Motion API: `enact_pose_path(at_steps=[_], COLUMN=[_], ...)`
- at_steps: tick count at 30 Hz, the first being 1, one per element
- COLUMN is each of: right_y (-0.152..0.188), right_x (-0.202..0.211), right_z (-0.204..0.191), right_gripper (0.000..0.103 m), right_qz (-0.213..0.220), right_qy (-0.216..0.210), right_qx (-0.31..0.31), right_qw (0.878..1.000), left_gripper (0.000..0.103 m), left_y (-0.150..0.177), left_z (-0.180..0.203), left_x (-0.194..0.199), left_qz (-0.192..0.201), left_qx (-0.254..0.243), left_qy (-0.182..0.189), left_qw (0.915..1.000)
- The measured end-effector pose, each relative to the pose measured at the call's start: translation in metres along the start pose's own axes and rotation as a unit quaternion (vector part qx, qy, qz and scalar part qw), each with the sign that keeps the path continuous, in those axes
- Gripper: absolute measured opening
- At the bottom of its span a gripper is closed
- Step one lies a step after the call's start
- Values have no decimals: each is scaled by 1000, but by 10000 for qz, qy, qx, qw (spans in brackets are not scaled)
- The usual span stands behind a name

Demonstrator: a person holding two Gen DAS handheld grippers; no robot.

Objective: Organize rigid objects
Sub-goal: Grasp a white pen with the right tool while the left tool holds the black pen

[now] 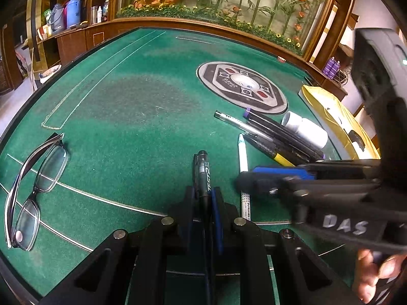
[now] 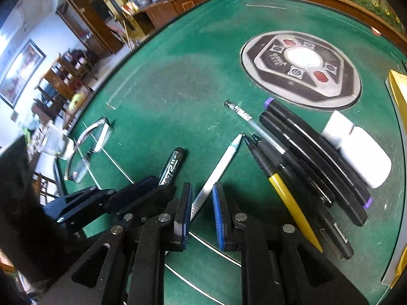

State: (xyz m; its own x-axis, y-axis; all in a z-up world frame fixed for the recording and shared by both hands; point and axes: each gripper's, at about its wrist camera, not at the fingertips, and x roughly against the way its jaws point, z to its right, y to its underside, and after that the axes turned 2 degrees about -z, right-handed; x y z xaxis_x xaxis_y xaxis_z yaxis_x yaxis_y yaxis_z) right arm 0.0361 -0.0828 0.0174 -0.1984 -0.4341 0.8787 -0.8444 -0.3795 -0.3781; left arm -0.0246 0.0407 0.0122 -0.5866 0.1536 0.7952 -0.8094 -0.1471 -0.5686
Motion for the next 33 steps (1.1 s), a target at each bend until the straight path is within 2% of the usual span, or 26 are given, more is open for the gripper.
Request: enact_pose_path(at_steps=[5,9,14,18,21,25,33], right_y=[-5,3,26,43,46,48,57], right_x=[-7,0,18,36,43,46,64], right_z=[-11,0,18,32,38,47,68], right_gripper=[15,7,7,7,7,7,7], right_qz=[-63,-13,246,509,584,631,920], right_qy=[331,653,193,-226,-332,-484,-757], right_qx=[418,765,592,293,150,-29,-244], right_qw=[9986,9949,9978,9980,9976,9968,9926], left_gripper=[14,14,13,13,13,13,13], left_y=[1,1,1,4,4,3,-5], left_z=[5,5,4,5,3,1,36], left_x=[0,0,1,11,13,11,27], left_qz=[-1,-2,27,300,347,216,277], left_qx=[-120,-137,-132,-140,-10,292,10], left_qy=[-102,-78,-40,102,160,455,661], left_qw=[9999,9999,9999,9994,9993,9983,9974])
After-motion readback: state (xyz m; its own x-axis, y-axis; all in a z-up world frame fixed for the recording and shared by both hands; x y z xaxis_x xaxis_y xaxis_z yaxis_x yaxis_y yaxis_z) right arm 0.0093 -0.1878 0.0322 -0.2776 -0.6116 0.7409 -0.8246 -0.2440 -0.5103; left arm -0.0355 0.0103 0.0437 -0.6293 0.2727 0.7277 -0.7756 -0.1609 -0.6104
